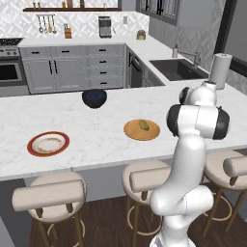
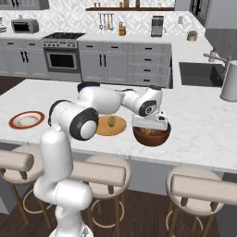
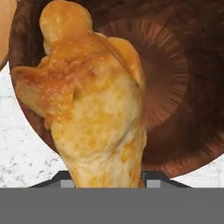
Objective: Pick the chicken drumstick and potato from their plates and place them in the bowl. Then put the bowl in the fridge.
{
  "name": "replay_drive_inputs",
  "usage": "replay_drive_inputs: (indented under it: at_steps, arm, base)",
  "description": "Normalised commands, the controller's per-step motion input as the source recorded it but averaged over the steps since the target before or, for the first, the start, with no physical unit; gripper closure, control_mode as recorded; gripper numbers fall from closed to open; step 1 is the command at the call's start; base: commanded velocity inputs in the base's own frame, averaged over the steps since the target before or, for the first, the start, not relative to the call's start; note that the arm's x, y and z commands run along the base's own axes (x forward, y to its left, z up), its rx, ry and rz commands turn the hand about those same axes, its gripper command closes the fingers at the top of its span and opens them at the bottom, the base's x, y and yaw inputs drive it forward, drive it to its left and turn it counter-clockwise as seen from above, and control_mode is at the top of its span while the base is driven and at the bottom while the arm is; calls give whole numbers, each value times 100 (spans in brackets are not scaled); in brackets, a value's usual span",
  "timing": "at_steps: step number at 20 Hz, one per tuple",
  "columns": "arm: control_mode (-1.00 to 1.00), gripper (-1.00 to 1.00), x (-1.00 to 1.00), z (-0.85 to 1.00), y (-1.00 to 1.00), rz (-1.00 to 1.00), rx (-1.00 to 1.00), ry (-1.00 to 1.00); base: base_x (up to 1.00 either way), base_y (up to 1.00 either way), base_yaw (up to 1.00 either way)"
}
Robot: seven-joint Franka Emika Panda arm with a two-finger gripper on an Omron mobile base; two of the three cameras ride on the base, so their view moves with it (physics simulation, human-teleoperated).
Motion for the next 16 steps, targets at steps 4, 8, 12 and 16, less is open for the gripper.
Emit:
replay_drive_inputs:
  at_steps: [4, 8, 12, 16]
  arm:
    - [-100, 100, 38, -22, -5, 0, 0, 0]
    - [-100, 100, 29, -17, -1, 0, 0, 0]
    - [-100, 100, 10, -35, 0, 0, 0, 0]
    - [-100, 100, 6, -36, 0, 0, 0, 0]
  base:
    - [0, 0, 0]
    - [0, 0, 0]
    - [0, 0, 0]
    - [0, 0, 0]
